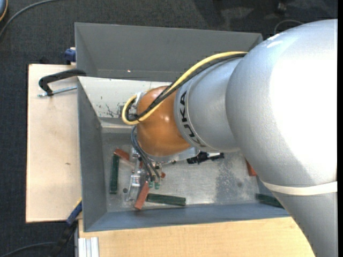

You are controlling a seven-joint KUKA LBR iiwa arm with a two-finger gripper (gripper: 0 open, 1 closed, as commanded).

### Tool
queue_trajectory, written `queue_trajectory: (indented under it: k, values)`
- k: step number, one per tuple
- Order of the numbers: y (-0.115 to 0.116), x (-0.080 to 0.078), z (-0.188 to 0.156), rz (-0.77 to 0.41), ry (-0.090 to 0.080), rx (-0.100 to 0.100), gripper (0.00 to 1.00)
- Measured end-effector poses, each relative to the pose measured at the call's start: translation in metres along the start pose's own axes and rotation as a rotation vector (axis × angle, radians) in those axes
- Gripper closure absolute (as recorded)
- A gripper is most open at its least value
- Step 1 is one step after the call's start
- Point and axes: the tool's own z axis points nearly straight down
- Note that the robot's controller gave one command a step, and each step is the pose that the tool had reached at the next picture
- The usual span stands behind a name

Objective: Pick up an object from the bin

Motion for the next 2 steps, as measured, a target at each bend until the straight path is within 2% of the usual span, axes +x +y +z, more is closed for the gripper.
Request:
queue_trajectory:
  k: [1, 2]
  values:
    - [0.012, -0.018, -0.004, -0.521, -0.008, -0.002, 0.0]
    - [-0.016, -0.003, -0.003, -0.945, -0.003, 0.001, 0.0]
